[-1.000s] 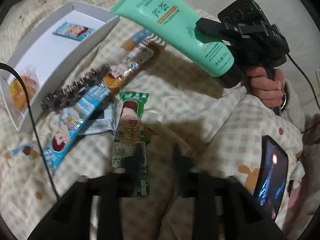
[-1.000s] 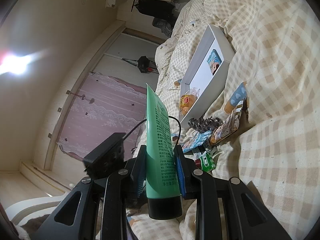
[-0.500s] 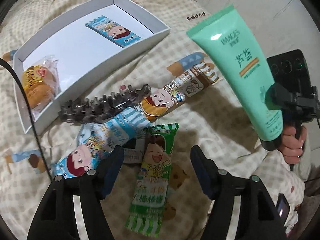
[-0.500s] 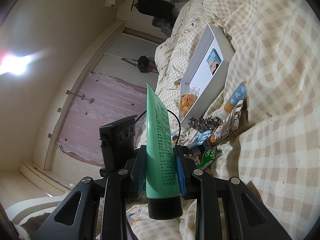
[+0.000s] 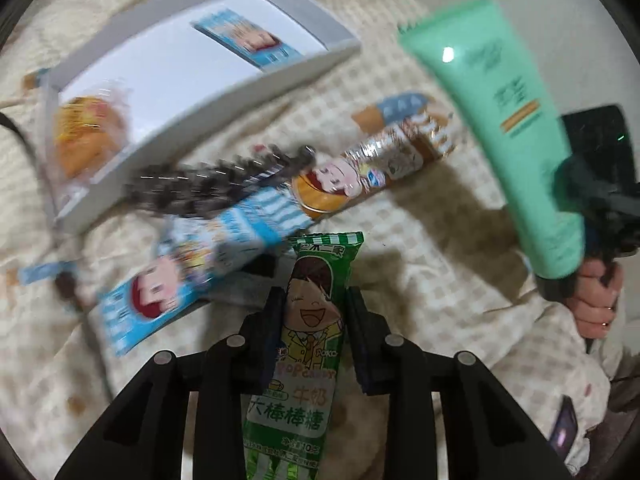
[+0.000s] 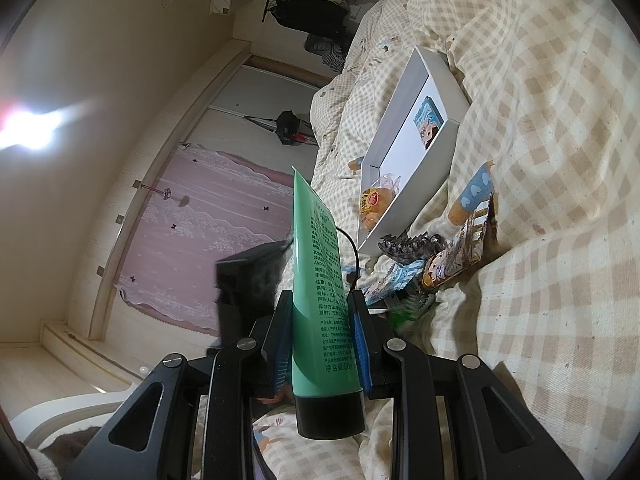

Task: Organize objects
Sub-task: 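Grasp the green pop candy stick with the left gripper and lift it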

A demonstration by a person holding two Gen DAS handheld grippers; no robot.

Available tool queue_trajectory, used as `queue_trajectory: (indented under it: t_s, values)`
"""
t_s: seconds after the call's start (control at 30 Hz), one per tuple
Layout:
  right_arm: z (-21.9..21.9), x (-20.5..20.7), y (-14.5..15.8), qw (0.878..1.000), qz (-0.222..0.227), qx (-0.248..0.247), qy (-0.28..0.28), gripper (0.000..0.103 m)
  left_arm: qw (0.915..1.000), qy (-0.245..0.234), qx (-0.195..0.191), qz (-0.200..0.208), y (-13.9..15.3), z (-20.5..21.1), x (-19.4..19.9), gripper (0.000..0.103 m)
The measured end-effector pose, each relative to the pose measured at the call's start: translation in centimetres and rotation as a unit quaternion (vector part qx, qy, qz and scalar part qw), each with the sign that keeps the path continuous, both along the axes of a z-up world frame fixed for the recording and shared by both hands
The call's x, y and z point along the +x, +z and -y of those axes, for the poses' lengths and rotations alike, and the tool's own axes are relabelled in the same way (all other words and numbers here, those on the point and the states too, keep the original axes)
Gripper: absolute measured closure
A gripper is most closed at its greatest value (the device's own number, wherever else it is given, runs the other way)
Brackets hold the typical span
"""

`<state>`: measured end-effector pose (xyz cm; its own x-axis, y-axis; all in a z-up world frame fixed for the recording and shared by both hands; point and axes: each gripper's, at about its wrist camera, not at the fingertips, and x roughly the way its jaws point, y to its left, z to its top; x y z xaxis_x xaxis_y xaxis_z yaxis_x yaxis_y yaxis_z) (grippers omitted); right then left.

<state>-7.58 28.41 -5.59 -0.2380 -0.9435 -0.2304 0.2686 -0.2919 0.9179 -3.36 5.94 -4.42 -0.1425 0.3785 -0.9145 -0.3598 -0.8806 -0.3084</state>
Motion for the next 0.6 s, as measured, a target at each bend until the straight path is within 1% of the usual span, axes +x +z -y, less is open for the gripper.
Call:
queue_trajectory:
  t_s: [0.03,0.1,0.13,0.17,0.2,0.23,0.27,0.3,0.33,0.37,0.4,0.43,0.47,0.5,0.53,0.57,0.6]
  values:
    - [0.0,0.0,0.0,1.0,0.0,0.0,0.0,0.074,0.9999,0.009,0.005,-0.007,0.9,1.0,0.7,0.07]
    - [0.0,0.0,0.0,1.0,0.0,0.0,0.0,0.074,0.9988,0.033,0.029,-0.021,2.9,3.4,2.4,0.07]
    - [0.0,0.0,0.0,1.0,0.0,0.0,0.0,0.074,0.9969,0.054,0.043,-0.038,4.6,5.7,3.9,0.07]
    - [0.0,0.0,0.0,1.0,-0.001,-0.001,0.001,0.074,0.9948,0.075,0.042,-0.055,5.9,7.7,5.2,0.07]
    - [0.0,0.1,0.0,1.0,-0.001,-0.002,0.002,0.074,0.9928,0.093,0.038,-0.066,7.0,8.9,3.1,0.07]
    - [0.0,0.1,-0.1,1.0,0.0,-0.003,0.004,0.074,0.988,0.126,0.035,-0.082,8.6,11.5,4.5,0.07]
    - [0.0,0.2,-0.1,1.0,0.0,-0.003,0.005,0.074,0.9841,0.148,0.037,-0.09,9.7,12.8,4.8,0.07]
    - [0.1,0.2,-0.1,1.0,0.0,-0.003,0.006,0.074,0.979,0.173,0.039,-0.101,11.1,14.4,6.1,0.07]
    - [0.1,0.3,-0.1,1.0,0.0,-0.002,0.006,0.074,0.9712,0.203,0.034,-0.119,12.8,16.7,7.6,0.07]
    - [0.2,0.4,0.0,1.0,0.0,-0.002,0.006,0.074,0.9653,0.223,0.027,-0.133,14.8,18.0,8.4,0.07]
    - [0.2,0.4,-0.1,1.0,0.0,-0.002,0.006,0.074,0.9585,0.243,0.021,-0.148,16.2,19.1,9.6,0.07]
    - [0.2,0.4,0.0,1.0,0.001,-0.002,0.006,0.074,0.9489,0.267,0.019,-0.167,17.8,20.8,11.0,0.07]
    - [0.2,0.4,0.0,1.0,0.001,-0.002,0.006,0.074,0.9438,0.279,0.021,-0.177,18.8,23.0,11.6,0.07]
    - [0.2,0.4,0.0,1.0,0.002,-0.001,0.006,0.074,0.9364,0.294,0.022,-0.19,19.9,24.2,12.6,0.07]
    - [0.2,0.4,0.0,1.0,0.003,0.0,0.006,0.074,0.9271,0.311,0.011,-0.208,21.3,25.3,13.7,0.07]
    - [0.2,0.4,0.0,1.0,0.004,0.0,0.006,0.074,0.9205,0.322,-0.007,-0.222,22.3,26.1,14.4,0.07]
    - [0.2,0.3,0.0,1.0,0.004,0.001,0.006,0.074,0.9137,0.33,-0.031,-0.236,22.5,26.0,14.8,0.07]
